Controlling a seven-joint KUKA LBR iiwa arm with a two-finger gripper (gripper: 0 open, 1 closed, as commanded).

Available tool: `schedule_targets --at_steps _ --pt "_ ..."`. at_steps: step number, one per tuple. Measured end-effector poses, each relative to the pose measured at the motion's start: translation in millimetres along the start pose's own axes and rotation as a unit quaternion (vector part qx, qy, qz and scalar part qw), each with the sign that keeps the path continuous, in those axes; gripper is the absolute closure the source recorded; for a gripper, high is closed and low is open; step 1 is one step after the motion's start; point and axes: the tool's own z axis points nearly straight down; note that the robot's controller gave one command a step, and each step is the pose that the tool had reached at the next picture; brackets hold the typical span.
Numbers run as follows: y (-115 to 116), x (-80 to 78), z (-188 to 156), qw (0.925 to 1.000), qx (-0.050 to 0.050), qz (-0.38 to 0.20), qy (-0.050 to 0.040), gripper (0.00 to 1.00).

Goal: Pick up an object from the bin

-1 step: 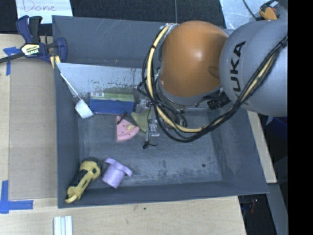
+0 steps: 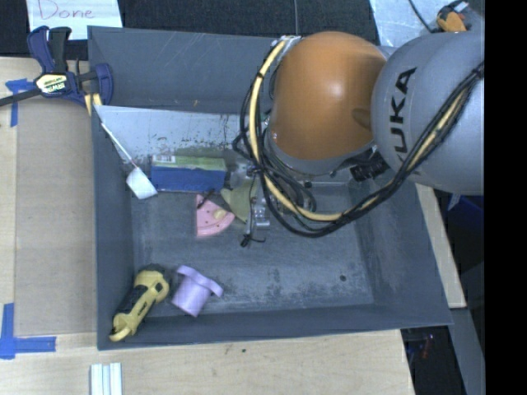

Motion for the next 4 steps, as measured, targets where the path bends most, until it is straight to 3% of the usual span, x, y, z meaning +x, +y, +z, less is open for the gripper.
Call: schedule_targets --at_steps 1,2,3,4 --pt "55 27.6 129 0.9995 0.000 -0.031 -0.0013 0.00" --pt "66 27.0 101 0.9992 -0.001 0.039 -0.0054 0.00" --pt "55 49.2 146 0.9897 -0.002 -0.143 -0.0010 0.00" --pt "79 -33.2 176 0.9938 -0.004 0.110 -0.0109 0.00"
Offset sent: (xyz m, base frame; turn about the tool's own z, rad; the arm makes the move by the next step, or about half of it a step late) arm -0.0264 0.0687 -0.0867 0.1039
